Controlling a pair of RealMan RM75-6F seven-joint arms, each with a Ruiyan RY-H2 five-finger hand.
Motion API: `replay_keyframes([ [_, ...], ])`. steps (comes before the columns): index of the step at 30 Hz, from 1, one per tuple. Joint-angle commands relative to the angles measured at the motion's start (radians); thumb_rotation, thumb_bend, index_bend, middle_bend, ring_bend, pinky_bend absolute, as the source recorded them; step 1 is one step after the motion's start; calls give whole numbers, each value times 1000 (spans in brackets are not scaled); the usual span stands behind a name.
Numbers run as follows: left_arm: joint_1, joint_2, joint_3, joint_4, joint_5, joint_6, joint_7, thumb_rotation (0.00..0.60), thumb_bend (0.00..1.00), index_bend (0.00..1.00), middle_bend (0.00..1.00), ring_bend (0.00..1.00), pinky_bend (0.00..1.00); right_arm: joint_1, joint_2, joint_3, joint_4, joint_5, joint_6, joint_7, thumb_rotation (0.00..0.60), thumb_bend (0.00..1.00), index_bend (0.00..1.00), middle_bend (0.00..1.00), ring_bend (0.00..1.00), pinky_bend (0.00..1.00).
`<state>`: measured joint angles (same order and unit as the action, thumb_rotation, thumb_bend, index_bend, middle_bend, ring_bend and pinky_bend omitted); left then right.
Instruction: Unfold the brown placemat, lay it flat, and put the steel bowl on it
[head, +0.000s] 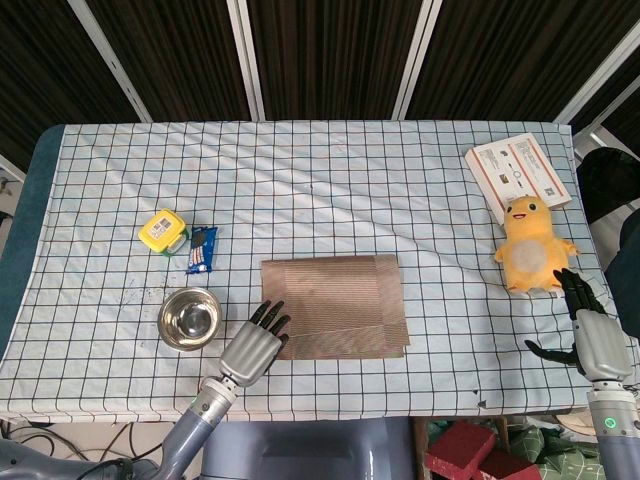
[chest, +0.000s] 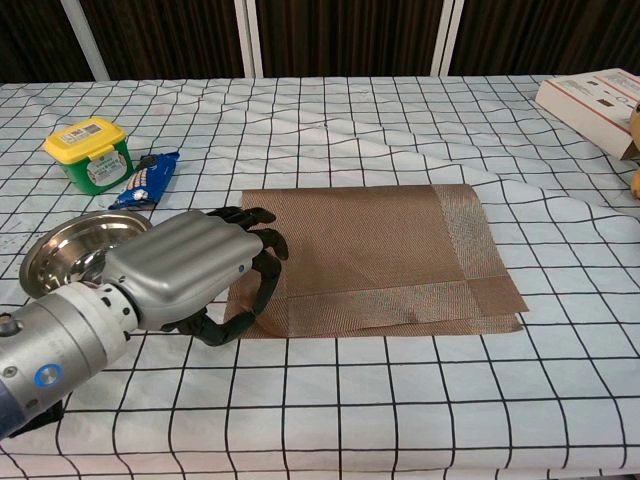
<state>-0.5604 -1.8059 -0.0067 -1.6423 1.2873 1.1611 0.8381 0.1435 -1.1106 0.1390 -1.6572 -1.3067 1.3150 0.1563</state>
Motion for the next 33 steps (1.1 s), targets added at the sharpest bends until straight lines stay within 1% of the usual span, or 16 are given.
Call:
replay_keyframes([
  [1,3,18,5,-45,32,14,-18,600,424,590,216,36,107,0,0,0,0,0,0,1,600,28,0,0,0,157],
  [7,6,46,13,-114,84,34,-33,600,424,590,217,36,107,-1,0,0,-1,0,1,0,600,27,0,0,0,157],
  [9,4,57,-1,-139,97,46,-39,600,420,590,218,36,107,-1,1,0,-1,0,1,0,600,30,0,0,0,157],
  [13,-2,72,-51,-167,82,58,-44,600,423,592,222,36,107,-1,0,3,-8,8,-3,12,600,46,0,0,0,157],
  [15,-9,77,-92,-173,59,63,-48,600,423,593,223,37,108,0,4,4,-6,12,-7,10,600,46,0,0,0,157],
  [16,-14,79,-122,-179,29,59,-58,600,423,593,224,37,108,1,4,5,-3,14,-6,6,600,46,0,0,0,157],
  [21,-45,94,-214,-164,-51,36,-70,600,423,593,225,37,112,4,4,11,-2,29,-14,8,600,46,0,0,0,157],
  [22,-55,98,-239,-153,-70,30,-75,600,423,593,225,37,114,4,4,13,-2,32,-15,7,600,46,0,0,0,157],
  [24,-66,101,-266,-136,-90,24,-82,600,423,594,227,41,117,4,4,14,-1,35,-15,8,600,46,0,0,0,157],
  [26,-81,100,-305,-108,-130,13,-97,600,423,595,230,53,128,4,5,15,0,38,-16,4,600,46,0,0,0,157],
  [31,-127,76,-412,-38,-274,-15,-130,600,423,596,234,58,135,4,4,14,-1,40,-16,-1,600,46,0,0,0,157],
  [32,-144,66,-445,-13,-315,-20,-139,600,423,597,235,57,135,5,4,14,-1,40,-17,-3,600,46,0,0,0,157],
  [33,-155,59,-464,5,-340,-22,-143,600,423,597,236,57,135,5,3,14,-1,41,-18,-4,600,46,0,0,0,157],
])
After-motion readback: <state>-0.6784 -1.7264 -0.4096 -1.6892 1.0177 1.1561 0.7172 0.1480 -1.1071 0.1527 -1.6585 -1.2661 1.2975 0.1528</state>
